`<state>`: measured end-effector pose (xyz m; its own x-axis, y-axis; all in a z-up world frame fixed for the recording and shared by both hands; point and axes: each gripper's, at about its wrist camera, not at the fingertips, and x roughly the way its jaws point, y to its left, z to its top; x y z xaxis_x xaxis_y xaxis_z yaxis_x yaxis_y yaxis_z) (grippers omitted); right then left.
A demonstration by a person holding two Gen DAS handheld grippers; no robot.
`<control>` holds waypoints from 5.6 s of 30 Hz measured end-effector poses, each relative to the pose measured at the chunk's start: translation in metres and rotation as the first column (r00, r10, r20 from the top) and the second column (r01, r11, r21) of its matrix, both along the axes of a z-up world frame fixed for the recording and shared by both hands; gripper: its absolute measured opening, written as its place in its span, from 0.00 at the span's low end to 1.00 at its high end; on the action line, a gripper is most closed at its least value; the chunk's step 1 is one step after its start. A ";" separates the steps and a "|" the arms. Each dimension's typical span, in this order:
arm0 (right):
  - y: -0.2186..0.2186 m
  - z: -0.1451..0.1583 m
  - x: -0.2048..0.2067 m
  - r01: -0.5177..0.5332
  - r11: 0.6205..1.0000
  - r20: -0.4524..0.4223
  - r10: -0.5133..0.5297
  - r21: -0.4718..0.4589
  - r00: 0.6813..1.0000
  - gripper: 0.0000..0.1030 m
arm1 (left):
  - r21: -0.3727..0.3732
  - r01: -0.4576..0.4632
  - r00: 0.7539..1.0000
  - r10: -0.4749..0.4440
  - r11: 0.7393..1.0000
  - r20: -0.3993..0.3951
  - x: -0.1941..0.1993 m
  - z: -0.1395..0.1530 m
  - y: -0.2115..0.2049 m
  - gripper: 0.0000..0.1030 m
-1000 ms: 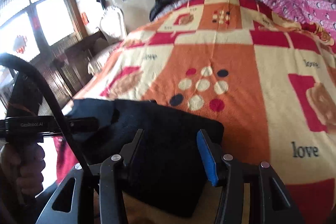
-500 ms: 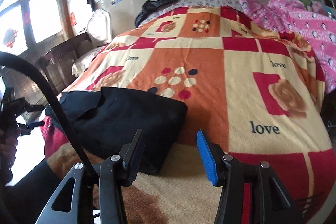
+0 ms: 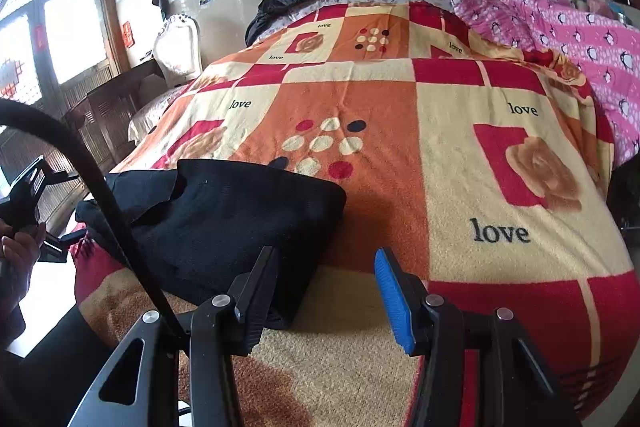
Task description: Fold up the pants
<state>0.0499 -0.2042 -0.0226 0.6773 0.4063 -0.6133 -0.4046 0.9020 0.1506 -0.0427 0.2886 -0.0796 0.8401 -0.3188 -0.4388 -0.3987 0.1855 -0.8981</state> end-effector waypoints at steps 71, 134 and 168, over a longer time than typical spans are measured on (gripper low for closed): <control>0.218 0.117 0.084 -0.519 0.814 -0.299 0.580 0.262 0.758 0.49 | 0.933 -0.045 0.924 -0.370 -0.357 -0.097 -0.020 0.058 -0.269 0.16; 0.056 -0.012 0.005 -0.261 0.965 -0.118 0.260 0.008 0.958 0.31 | 0.349 0.639 0.758 -0.637 0.686 -0.138 0.137 0.049 -0.205 0.13; 0.022 0.064 -0.048 0.031 0.998 -0.121 -0.037 -0.050 0.992 0.38 | 0.799 0.536 0.824 -0.377 0.273 -0.424 0.028 0.097 -0.255 0.46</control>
